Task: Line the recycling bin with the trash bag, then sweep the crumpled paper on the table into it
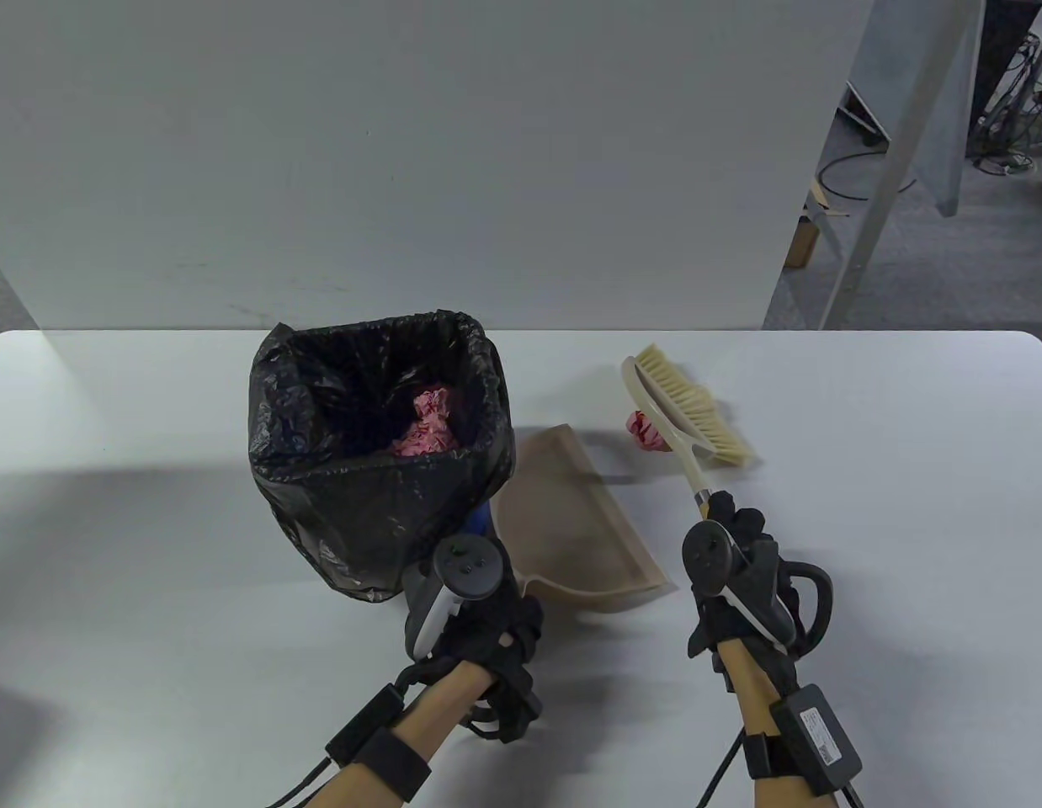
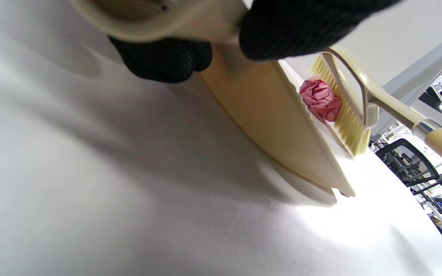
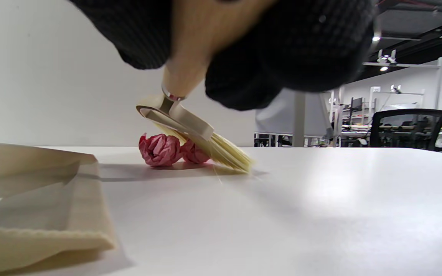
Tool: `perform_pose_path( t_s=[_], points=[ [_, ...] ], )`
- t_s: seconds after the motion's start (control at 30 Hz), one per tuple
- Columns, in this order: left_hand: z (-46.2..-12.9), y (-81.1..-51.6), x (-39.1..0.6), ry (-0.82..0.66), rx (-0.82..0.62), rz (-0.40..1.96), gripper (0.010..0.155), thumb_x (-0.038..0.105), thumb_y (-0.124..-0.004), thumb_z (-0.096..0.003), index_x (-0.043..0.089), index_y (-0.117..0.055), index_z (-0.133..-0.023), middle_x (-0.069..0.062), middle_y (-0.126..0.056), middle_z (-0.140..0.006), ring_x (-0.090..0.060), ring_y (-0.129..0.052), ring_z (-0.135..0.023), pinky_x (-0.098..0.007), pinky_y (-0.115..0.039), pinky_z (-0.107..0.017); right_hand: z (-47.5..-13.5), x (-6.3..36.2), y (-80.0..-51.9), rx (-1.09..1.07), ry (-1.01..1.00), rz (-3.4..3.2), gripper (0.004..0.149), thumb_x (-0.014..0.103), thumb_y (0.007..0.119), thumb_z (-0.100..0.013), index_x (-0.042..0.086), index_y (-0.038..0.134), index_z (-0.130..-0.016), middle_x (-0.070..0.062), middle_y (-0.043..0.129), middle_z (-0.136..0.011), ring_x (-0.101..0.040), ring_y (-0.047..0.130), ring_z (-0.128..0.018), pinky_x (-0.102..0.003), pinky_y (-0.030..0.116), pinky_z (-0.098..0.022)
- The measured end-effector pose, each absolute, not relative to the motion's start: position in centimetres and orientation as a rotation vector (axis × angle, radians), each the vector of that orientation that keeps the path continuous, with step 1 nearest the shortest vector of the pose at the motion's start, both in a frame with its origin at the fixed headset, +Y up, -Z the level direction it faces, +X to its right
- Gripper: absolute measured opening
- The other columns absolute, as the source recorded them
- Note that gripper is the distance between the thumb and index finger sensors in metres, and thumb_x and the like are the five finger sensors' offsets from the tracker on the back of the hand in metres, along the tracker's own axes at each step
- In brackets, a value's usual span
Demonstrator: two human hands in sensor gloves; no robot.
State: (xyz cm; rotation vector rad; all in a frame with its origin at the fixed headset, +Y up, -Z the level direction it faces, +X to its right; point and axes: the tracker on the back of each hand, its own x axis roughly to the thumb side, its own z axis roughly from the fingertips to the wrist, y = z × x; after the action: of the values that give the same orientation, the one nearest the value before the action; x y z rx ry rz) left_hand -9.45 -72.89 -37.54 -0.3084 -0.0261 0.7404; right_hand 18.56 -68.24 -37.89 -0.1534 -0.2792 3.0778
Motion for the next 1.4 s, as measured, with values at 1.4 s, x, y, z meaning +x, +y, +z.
perform_pose_path(
  t_s=[1.4],
  points=[
    [-37.8, -72.8, -10.1, -0.047, -0.368, 0.785, 0.083, 0.023, -0.075, -0.0556, -0.001, -0.018, -0.111, -0.033, -0.036, -0.113, -0.044, -0.071, -0.097, -0.049, -0.082, -0.066, -36.3, 20.5, -68.0, -0.26, -0.215, 2.866, 0.054, 0.034, 0.063, -0.063, 0.009, 0.05, -0.109, -0.021, 0.072, -0.094, -0.028, 0.094, -0.055, -0.034, 0.089, -0.03]
  ],
)
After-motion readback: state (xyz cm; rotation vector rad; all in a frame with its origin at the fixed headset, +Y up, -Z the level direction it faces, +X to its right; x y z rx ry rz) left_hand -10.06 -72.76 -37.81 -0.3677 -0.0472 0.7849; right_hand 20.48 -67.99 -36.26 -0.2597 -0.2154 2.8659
